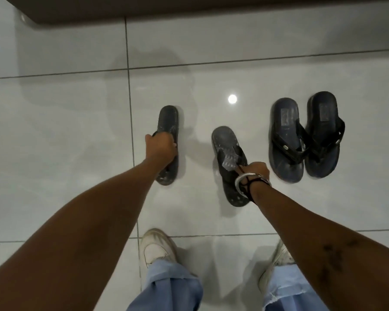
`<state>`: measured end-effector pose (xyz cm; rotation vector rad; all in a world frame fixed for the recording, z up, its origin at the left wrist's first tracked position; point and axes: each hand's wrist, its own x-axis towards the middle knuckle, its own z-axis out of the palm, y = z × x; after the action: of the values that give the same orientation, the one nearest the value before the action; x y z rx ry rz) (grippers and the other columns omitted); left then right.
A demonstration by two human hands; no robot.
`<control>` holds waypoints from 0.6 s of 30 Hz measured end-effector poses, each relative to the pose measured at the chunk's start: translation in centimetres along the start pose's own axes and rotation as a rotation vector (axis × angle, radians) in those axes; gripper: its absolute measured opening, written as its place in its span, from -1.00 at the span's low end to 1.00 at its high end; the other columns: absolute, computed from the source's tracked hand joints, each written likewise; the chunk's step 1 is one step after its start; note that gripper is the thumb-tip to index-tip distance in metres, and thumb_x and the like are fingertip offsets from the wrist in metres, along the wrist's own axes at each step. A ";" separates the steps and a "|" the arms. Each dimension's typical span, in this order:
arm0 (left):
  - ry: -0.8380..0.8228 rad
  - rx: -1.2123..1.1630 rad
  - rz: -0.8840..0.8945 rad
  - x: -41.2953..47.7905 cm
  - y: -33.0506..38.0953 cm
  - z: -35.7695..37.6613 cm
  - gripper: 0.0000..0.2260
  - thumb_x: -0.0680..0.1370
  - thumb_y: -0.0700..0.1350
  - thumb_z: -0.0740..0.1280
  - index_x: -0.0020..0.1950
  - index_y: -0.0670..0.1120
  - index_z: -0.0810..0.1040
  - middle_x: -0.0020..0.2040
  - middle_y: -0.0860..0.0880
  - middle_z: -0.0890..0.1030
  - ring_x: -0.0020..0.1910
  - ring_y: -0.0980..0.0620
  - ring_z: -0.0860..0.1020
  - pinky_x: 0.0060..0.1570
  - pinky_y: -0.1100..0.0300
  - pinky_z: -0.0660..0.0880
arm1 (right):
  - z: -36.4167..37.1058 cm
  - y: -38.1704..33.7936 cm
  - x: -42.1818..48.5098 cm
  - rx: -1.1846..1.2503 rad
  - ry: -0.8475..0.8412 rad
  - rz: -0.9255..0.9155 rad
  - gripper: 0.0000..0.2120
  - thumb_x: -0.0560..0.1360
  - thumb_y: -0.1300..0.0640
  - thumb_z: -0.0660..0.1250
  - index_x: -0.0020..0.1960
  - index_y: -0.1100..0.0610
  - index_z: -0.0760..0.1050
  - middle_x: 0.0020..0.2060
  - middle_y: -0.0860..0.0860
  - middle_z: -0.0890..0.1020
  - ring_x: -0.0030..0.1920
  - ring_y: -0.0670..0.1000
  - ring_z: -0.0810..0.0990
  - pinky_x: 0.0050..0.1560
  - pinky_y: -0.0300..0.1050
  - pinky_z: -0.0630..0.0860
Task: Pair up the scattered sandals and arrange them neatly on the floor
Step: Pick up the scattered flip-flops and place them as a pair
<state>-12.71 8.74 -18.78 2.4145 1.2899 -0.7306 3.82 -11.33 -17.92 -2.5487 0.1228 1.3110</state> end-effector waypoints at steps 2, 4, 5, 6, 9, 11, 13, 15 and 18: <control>-0.020 0.056 0.024 -0.3 1.1 0.6 -0.88 0.57 -0.12 0.24 -0.17 -0.06 0.47 -0.28 -0.01 0.48 -0.26 -0.07 0.40 -0.16 0.07 0.24 | 2.3 -1.6 -0.1 0.101 -0.012 0.051 -0.55 0.32 -0.09 0.54 -0.06 0.28 0.59 -0.20 0.15 0.60 -0.23 0.13 0.51 -0.20 -0.14 0.37; -0.058 0.055 0.027 -0.5 2.1 1.4 -0.91 0.57 -0.12 0.25 -0.05 -0.09 0.53 -0.19 -0.05 0.51 -0.20 -0.09 0.43 -0.14 0.08 0.27 | 4.2 -2.6 -0.1 0.172 -0.038 0.081 -0.51 0.26 -0.11 0.58 -0.08 0.27 0.57 -0.18 0.16 0.61 -0.24 0.13 0.50 -0.21 -0.13 0.38; -0.054 -0.001 -0.004 -0.6 2.4 1.8 -0.91 0.57 -0.12 0.25 -0.05 -0.08 0.53 -0.17 -0.06 0.55 -0.17 -0.10 0.47 -0.10 0.08 0.26 | 5.1 -2.9 -0.1 0.191 -0.045 0.096 -0.49 0.24 -0.11 0.59 -0.09 0.27 0.56 -0.18 0.16 0.61 -0.24 0.13 0.50 -0.21 -0.12 0.39; -0.046 -0.072 -0.048 -0.6 2.6 2.0 -0.92 0.56 -0.12 0.25 -0.08 -0.07 0.53 -0.17 -0.06 0.58 -0.17 -0.09 0.48 -0.06 0.09 0.23 | 5.7 -3.0 -0.1 0.200 -0.042 0.110 -0.48 0.24 -0.10 0.60 -0.07 0.29 0.56 -0.15 0.18 0.62 -0.22 0.14 0.53 -0.19 -0.12 0.40; -0.007 -0.192 -0.108 -0.8 3.3 2.7 -0.94 0.52 -0.15 0.27 -0.14 -0.05 0.51 -0.24 -0.05 0.55 -0.22 -0.06 0.44 0.01 0.07 0.25 | 6.4 -2.8 0.4 0.197 -0.007 0.118 -0.48 0.27 -0.08 0.59 -0.02 0.31 0.59 -0.08 0.19 0.68 -0.13 0.17 0.63 -0.16 -0.13 0.43; -0.015 -0.218 -0.138 -1.1 3.5 3.0 -0.95 0.50 -0.14 0.29 -0.09 -0.06 0.54 -0.25 -0.04 0.50 -0.18 -0.08 0.48 0.06 0.05 0.31 | 6.1 -2.8 0.8 0.139 -0.008 0.075 -0.58 0.31 -0.07 0.56 -0.16 0.28 0.57 -0.15 0.18 0.66 -0.20 0.15 0.57 -0.19 -0.13 0.41; -0.037 -0.251 -0.166 -1.1 3.7 3.3 -0.96 0.49 -0.14 0.30 -0.10 -0.06 0.53 -0.27 -0.03 0.48 -0.14 -0.10 0.52 0.08 0.04 0.32 | 5.8 -3.0 1.1 0.067 -0.030 0.014 -0.64 0.36 -0.04 0.51 -0.35 0.20 0.47 -0.24 0.14 0.61 -0.24 0.14 0.53 -0.22 -0.13 0.39; -0.065 -0.260 -0.171 -1.1 3.8 3.5 -0.96 0.48 -0.16 0.29 -0.17 -0.05 0.48 -0.34 0.00 0.46 -0.15 -0.10 0.53 0.10 0.03 0.30 | 5.5 -2.9 1.3 0.008 -0.058 -0.046 -0.65 0.39 0.01 0.47 -0.42 0.13 0.41 -0.31 0.11 0.57 -0.29 0.13 0.52 -0.25 -0.14 0.38; -0.085 -0.238 -0.159 -0.8 4.0 3.6 -0.87 0.50 -0.13 0.27 -0.26 -0.04 0.45 -0.43 0.02 0.40 -0.17 -0.11 0.56 0.09 0.00 0.25 | 4.8 -2.7 1.2 -0.139 -0.081 -0.167 -0.59 0.44 -0.05 0.40 -0.45 0.10 0.34 -0.45 0.04 0.47 -0.42 0.06 0.43 -0.42 -0.22 0.26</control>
<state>-10.78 4.21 -21.13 2.0911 1.4578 -0.6708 1.35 -7.31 -21.00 -2.5489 -0.1998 1.3984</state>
